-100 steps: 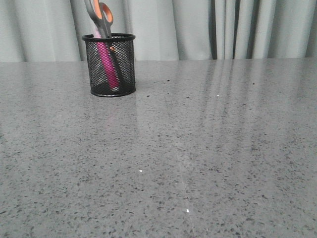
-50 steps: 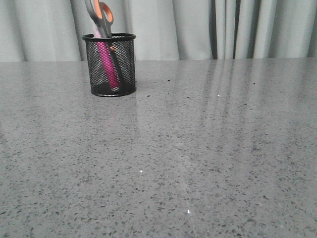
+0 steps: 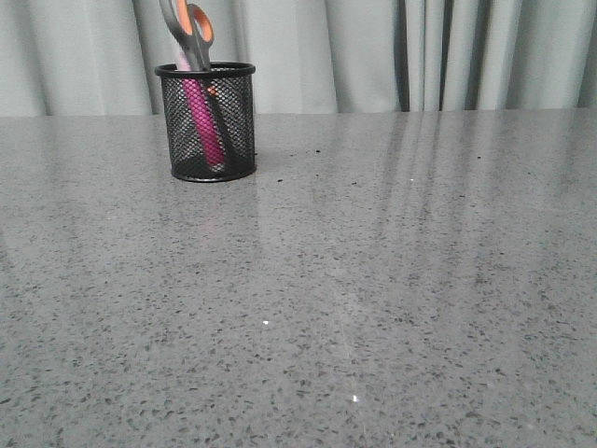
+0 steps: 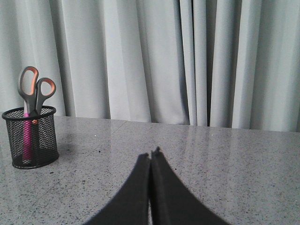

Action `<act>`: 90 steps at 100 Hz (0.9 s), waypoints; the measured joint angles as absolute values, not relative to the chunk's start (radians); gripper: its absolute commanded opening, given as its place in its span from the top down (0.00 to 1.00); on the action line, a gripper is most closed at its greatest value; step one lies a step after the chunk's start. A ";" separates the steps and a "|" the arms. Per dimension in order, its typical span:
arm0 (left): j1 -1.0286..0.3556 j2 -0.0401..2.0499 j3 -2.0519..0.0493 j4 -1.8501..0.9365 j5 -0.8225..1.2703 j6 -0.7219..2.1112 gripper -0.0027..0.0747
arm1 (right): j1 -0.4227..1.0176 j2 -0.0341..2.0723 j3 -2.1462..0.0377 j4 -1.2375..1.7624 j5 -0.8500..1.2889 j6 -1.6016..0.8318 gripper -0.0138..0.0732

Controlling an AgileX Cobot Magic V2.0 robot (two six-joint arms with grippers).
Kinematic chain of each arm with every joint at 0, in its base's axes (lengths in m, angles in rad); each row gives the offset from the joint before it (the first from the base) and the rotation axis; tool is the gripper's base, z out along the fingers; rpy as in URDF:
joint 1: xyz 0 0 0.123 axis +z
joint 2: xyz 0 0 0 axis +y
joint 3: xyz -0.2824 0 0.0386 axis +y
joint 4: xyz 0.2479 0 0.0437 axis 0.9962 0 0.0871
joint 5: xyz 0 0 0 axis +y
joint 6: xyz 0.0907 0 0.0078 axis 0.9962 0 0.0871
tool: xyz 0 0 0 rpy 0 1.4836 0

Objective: Put pen and scissors into bin

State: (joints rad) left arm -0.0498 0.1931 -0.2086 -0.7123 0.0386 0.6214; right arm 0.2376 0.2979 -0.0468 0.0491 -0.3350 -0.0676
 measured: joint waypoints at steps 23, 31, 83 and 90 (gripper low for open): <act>-0.050 0.193 -0.209 -0.712 0.039 0.621 0.99 | 0.238 0.298 -0.047 0.049 -0.334 -0.068 0.92; -0.050 0.193 -0.209 -0.712 0.039 0.621 0.99 | 0.238 0.298 -0.047 0.049 -0.333 -0.068 0.92; -0.050 0.093 -0.077 -0.056 0.062 0.097 0.99 | 0.238 0.298 -0.047 0.049 -0.333 -0.068 0.92; -0.050 0.042 -0.029 -0.048 0.082 0.090 0.99 | 0.238 0.298 -0.047 0.049 -0.332 -0.068 0.92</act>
